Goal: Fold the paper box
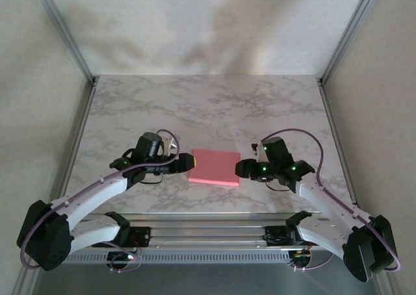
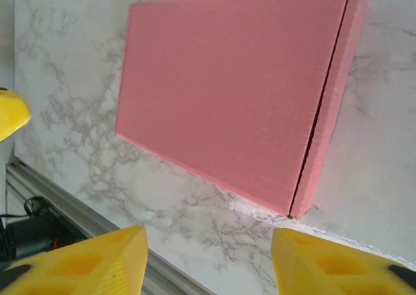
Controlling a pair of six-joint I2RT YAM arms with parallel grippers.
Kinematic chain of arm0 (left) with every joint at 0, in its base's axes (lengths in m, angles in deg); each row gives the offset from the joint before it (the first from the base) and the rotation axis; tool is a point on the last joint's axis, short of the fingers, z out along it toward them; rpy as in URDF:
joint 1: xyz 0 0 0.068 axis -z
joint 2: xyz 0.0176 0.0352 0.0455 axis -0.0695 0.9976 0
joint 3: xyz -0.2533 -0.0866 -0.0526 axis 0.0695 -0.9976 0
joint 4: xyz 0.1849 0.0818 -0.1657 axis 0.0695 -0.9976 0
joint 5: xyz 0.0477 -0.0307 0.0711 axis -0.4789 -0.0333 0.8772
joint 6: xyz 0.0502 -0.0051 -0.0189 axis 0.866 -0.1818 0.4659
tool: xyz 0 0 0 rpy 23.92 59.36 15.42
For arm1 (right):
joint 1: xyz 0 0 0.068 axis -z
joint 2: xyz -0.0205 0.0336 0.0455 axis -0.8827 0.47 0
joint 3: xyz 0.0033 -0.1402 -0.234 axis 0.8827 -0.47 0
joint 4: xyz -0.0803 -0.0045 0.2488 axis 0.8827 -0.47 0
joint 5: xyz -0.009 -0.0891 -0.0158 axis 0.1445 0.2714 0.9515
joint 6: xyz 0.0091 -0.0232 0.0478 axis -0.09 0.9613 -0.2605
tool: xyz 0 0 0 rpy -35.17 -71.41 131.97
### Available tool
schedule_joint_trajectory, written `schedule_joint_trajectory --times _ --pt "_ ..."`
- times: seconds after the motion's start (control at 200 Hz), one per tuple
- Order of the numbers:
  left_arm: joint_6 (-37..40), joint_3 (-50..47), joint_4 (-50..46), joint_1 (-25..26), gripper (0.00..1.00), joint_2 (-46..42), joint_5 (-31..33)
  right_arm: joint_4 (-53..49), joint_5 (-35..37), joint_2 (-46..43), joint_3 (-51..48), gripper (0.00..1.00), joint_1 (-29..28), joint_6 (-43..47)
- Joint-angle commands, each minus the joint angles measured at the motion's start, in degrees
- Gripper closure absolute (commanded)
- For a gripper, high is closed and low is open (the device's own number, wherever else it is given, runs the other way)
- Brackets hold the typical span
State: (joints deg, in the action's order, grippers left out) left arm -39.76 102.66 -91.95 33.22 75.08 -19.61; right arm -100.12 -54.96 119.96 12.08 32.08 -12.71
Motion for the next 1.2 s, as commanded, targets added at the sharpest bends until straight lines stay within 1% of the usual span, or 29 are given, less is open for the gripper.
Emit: schedule_joint_trajectory --times 0.0,0.035,0.085,0.165,0.205,0.23,0.32,0.43,0.515,0.621,0.736,0.776,0.851,0.926,0.961,1.051,1.121,1.196 --pt "1.17 3.42 4.88 -1.74 0.13 1.14 5.43 1.38 5.10 0.74 4.46 0.39 0.21 2.12" --pt "1.88 4.60 4.96 -2.47 0.09 2.01 7.34 0.73 7.00 1.34 5.85 0.35 0.32 2.73" --pt "2.77 6.46 5.04 -3.74 0.01 3.33 9.20 0.02 9.98 1.90 7.57 0.24 0.37 3.58" --pt "4.40 8.61 7.40 -5.37 0.01 4.71 11.04 -0.06 14.19 2.82 9.49 0.08 0.59 4.80" --pt "5.66 9.73 8.36 -6.01 0.00 5.28 12.65 0.29 16.32 3.46 10.35 0.03 0.70 5.17" --pt "6.69 10.52 8.48 -6.38 0.01 5.58 13.85 0.57 17.63 3.81 10.75 0.01 0.77 5.46" --pt "10.35 13.51 8.94 -7.96 0.00 6.86 18.94 2.08 22.04 5.47 12.38 0.01 1.02 6.59" --pt "13.15 15.24 10.27 -10.11 0.00 7.85 26.56 1.63 32.07 8.48 15.89 0.01 1.47 4.80" --pt "16.71 14.60 12.40 -11.84 0.01 7.70 30.41 2.55 37.73 10.38 18.02 0.01 1.59 6.64" --pt "21.06 10.59 16.55 -13.61 0.00 5.78 35.58 4.11 44.47 12.43 19.07 0.01 1.77 10.41" --pt "23.12 2.96 23.72 -16.62 0.00 1.95 40.57 5.77 53.02 15.05 18.83 0.01 2.17 13.93" --pt "23.68 0.05 26.20 -18.14 0.00 0.54 41.11 6.52 55.11 15.92 18.49 0.01 2.81 15.37" --pt "26.00 -4.39 29.83 -20.39 0.01 -0.65 43.42 8.85 55.67 16.89 17.06 0.01 4.45 18.03" --pt "27.36 -8.39 32.36 -21.99 0.01 -0.13 48.96 12.98 54.50 16.82 14.06 0.01 6.37 19.71" --pt "27.00 -10.02 33.64 -23.14 0.00 0.29 50.18 15.17 54.09 16.49 12.34 0.01 7.03 20.45" --pt "25.29 -13.83 38.99 -26.11 0.00 0.85 48.70 19.13 53.68 15.14 8.72 0.01 9.04 22.34" --pt "26.97 -16.26 44.61 -26.60 0.01 1.54 47.60 21.39 53.01 14.34 6.62 0.01 11.39 23.36" --pt "28.92 -17.54 49.02 -26.68 0.01 4.11 49.15 22.20 51.95 14.00 5.27 0.01 13.82 22.88"
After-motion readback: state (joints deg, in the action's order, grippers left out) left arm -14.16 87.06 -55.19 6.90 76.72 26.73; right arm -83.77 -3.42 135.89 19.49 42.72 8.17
